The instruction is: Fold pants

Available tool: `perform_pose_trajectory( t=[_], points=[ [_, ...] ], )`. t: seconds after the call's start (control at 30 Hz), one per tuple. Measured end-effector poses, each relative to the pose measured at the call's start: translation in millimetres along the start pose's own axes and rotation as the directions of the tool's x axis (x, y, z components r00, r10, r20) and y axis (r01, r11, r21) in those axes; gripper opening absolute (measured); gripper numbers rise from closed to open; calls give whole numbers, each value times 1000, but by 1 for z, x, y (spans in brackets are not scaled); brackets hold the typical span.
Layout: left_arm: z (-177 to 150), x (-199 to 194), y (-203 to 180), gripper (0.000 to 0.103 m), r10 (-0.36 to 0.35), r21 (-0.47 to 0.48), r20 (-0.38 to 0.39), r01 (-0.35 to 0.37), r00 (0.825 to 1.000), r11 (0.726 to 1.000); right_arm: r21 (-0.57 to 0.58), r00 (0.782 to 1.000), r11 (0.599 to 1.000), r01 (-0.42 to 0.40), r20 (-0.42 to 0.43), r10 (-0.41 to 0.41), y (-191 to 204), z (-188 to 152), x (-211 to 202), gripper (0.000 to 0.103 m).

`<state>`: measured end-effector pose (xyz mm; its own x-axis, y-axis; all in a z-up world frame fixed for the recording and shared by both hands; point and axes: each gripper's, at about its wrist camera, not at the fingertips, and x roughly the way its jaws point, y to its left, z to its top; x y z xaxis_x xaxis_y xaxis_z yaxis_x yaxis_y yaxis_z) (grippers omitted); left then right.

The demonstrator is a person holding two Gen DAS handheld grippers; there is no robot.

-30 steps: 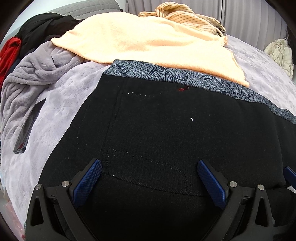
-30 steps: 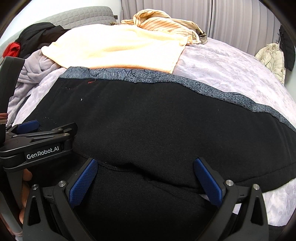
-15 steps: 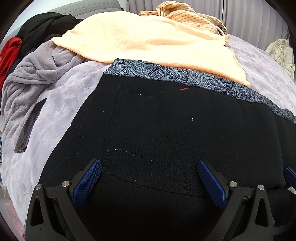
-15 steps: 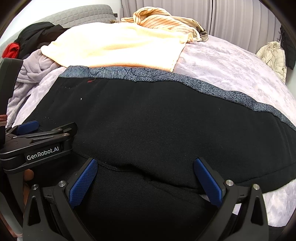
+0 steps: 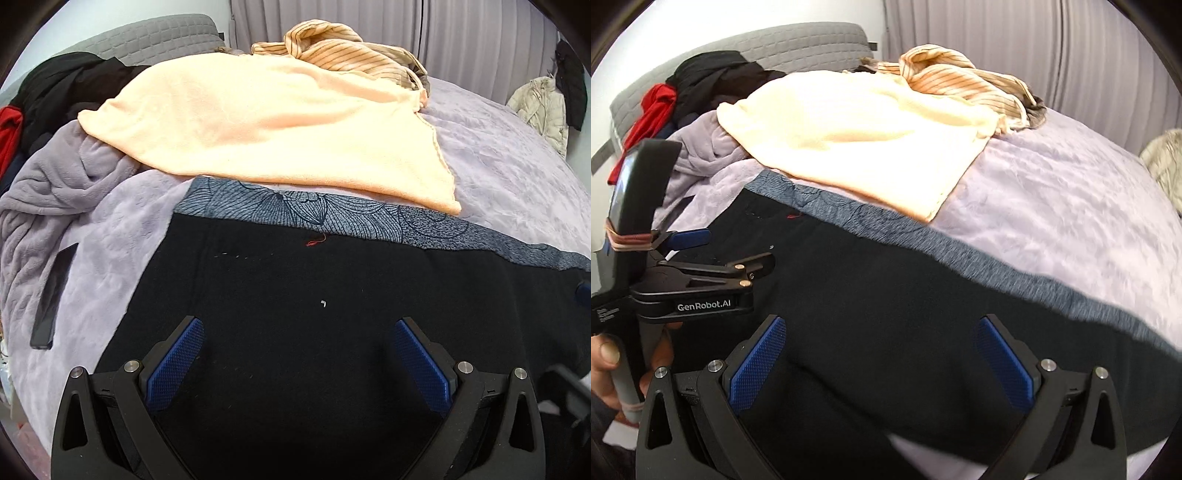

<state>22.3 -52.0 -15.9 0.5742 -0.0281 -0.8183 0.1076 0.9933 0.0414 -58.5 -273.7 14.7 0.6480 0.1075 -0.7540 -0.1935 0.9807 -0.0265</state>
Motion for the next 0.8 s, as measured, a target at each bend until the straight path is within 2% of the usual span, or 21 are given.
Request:
perform_pose_trajectory(
  t=[0.07,0.17,0.23,0.33,0.4,0.5,0.63,0.7,0.77,0.8],
  points=[
    [-4,10,-1,103,-12,-10,-46,11,999,1000,-31,1000,999,-26,17,26,-5,10,7,103],
    [-7,31,2,103,16,9,-110,-15,994,1000,-50,993,994,-100,-70,96,-22,11,30,103],
    [-9,36,7,103,-14,-12,-89,13,996,1000,-77,984,989,-129,-130,119,-31,11,52,103],
    [-15,38,10,103,-71,-51,-57,68,996,996,-123,978,982,-140,-175,118,-35,16,82,103],
    [-15,39,10,103,-68,-52,-50,66,996,996,-128,969,975,-182,-194,155,-39,24,95,103],
    [-16,41,10,103,-75,-61,-37,72,997,996,-175,964,963,-205,-205,168,-39,41,107,103],
    [-17,42,9,103,-82,-72,-32,80,996,994,-270,926,920,-285,-325,191,-32,50,142,103],
    [-17,43,8,103,-82,-70,-29,79,996,994,-227,895,908,-352,-365,256,-35,53,156,103],
    [-17,44,9,103,-85,-70,-25,83,996,994,-183,877,904,-386,-377,298,-39,55,161,103],
    [-17,44,10,103,-87,-70,-24,85,996,994,-171,866,897,-407,-383,320,-39,57,160,96]
  ],
)
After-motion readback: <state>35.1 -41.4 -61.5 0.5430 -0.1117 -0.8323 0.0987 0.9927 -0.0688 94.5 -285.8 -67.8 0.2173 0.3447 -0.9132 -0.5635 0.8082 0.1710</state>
